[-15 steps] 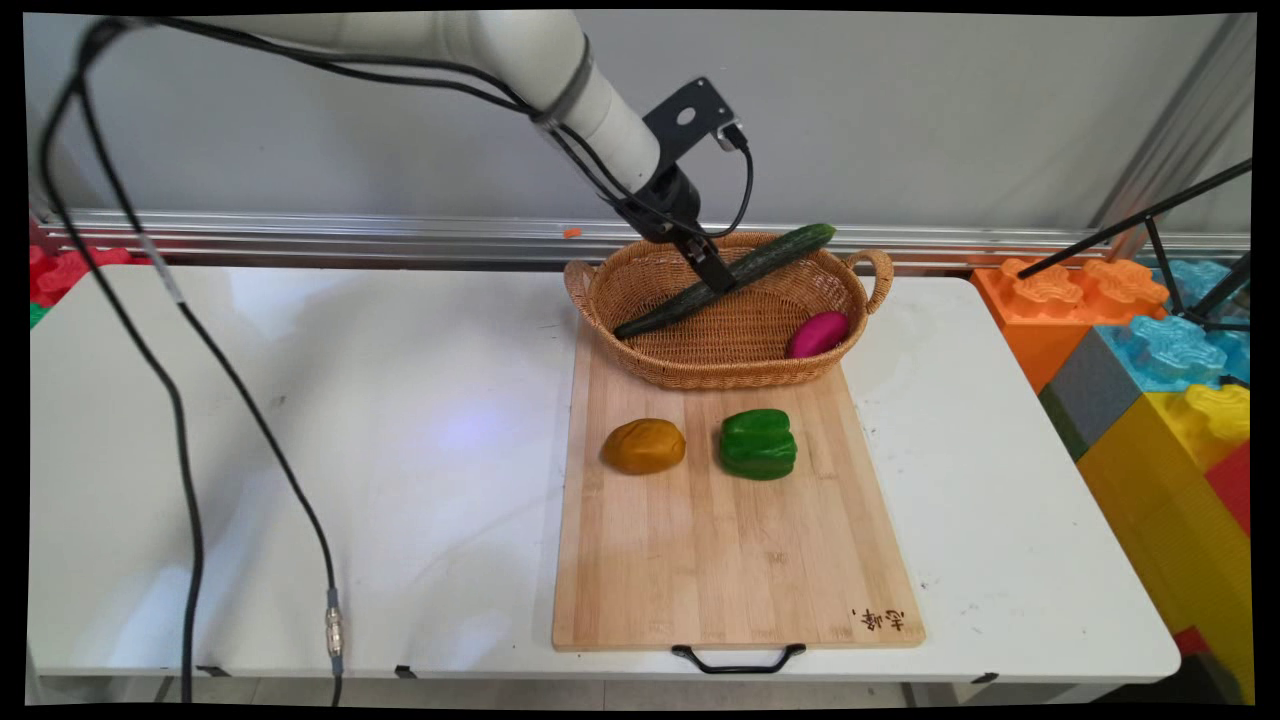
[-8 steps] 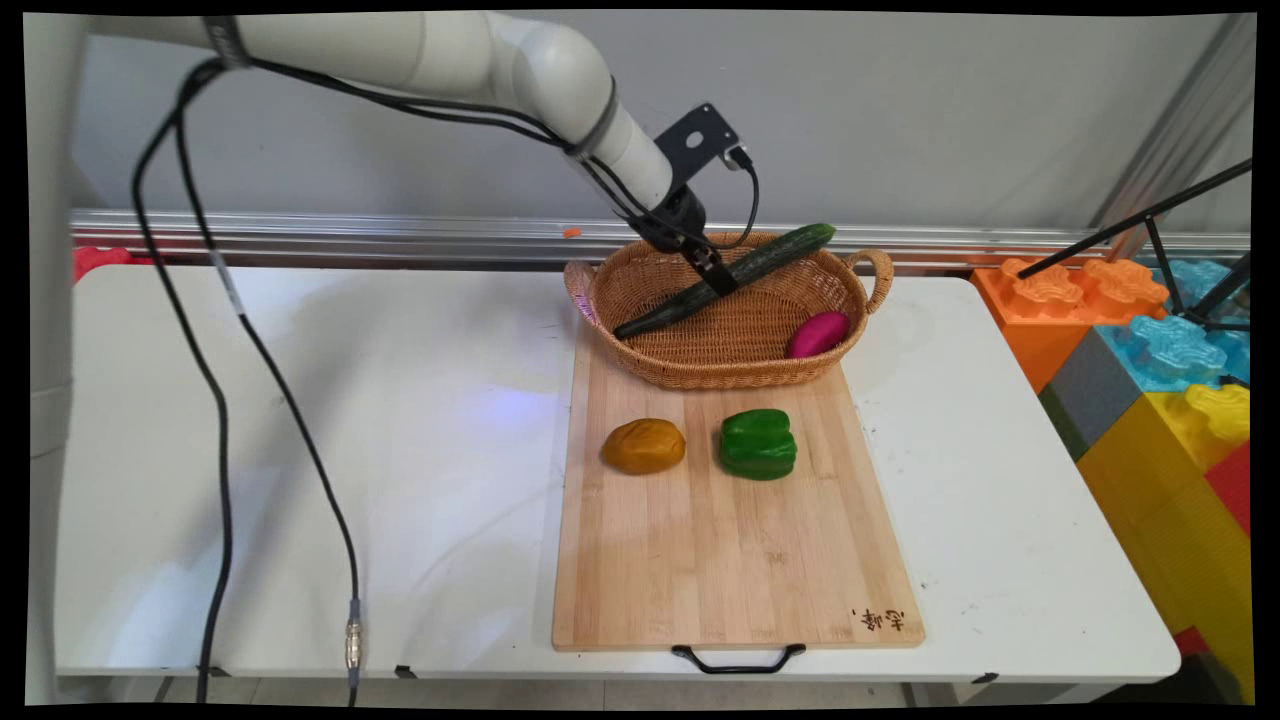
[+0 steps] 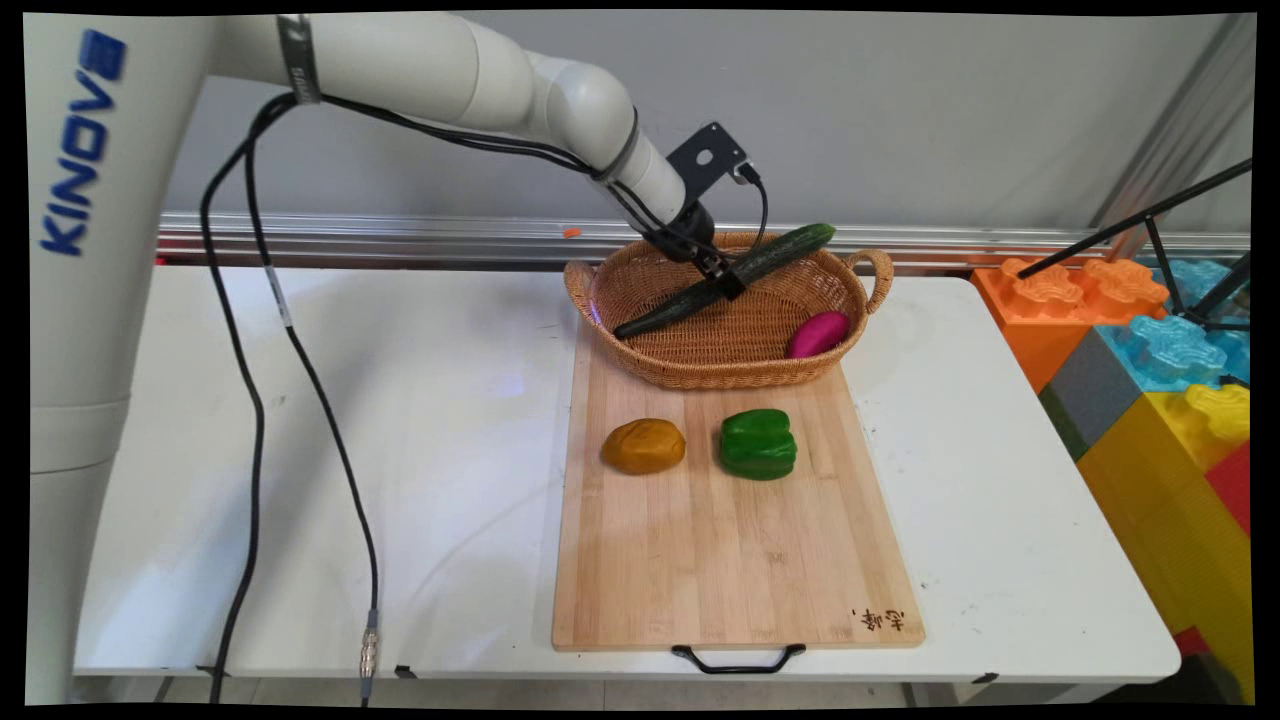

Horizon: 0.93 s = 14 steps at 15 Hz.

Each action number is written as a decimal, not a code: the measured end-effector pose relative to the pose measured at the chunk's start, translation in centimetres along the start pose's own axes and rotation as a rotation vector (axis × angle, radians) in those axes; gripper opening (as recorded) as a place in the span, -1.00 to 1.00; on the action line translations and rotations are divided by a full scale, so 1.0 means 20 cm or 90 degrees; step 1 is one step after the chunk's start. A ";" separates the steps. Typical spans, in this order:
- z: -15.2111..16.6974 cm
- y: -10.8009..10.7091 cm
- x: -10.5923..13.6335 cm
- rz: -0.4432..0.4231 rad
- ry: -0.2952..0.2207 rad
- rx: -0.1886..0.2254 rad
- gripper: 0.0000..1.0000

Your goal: Pick up the cucumber from the vegetable basket, then place the picked object on the cutting board

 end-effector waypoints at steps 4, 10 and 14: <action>0.05 0.00 0.00 -0.004 0.000 0.001 -1.00; 0.09 0.03 -0.01 -0.013 -0.002 -0.012 -1.00; 0.04 0.05 0.02 -0.009 0.017 -0.014 -1.00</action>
